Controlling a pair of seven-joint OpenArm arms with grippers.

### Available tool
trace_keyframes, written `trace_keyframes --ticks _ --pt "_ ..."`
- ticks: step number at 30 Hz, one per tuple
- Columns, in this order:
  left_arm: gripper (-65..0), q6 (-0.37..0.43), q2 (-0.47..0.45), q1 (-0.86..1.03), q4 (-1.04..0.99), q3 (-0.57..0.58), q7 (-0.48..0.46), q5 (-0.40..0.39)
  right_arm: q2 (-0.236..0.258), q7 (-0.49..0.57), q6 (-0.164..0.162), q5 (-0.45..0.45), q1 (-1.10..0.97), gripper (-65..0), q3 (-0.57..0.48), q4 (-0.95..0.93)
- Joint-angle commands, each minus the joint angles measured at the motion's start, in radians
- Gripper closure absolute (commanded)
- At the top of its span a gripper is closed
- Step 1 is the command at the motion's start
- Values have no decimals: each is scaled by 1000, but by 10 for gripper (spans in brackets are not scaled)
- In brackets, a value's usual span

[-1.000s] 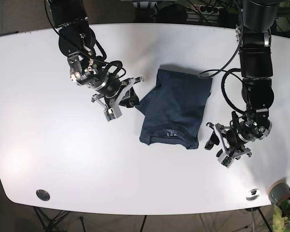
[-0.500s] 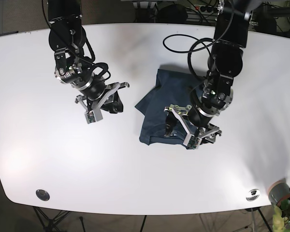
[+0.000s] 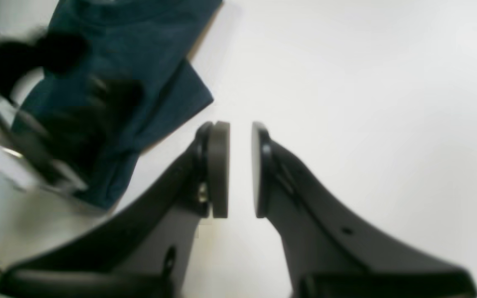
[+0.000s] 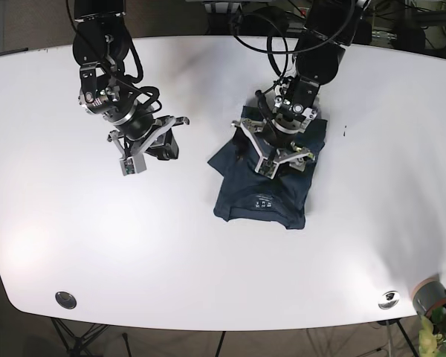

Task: Fold the T-shirt properly
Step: 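Push the navy bundle with the left gripper to the table edge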

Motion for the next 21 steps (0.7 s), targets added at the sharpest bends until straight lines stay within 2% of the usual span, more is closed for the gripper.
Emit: trace_keyframes --ticks 1,5,8,12,16,21 --pt "-511 10 -10 -17 -60 -11 -26 8 8 20 4 12 8 -81 8 23" --pt "-511 10 -56 6 -95 -67 -31 3 8 20 4 12 2 -81 8 23" --pt "-511 -22 -91 35 -98 -151 -29 -9 8 20 4 12 1 -79 9 23" --pt "-510 -156 -154 78 -97 -252 -28 -12 8 20 4 12 -13 -79 9 24" --pt "-510 -273 -219 124 -104 -400 -28 -12 8 20 4 12 -33 -79 9 63" --pt "-508 -340 -297 135 -227 -561 -28 -12 8 20 4 12 -64 -79 9 124"
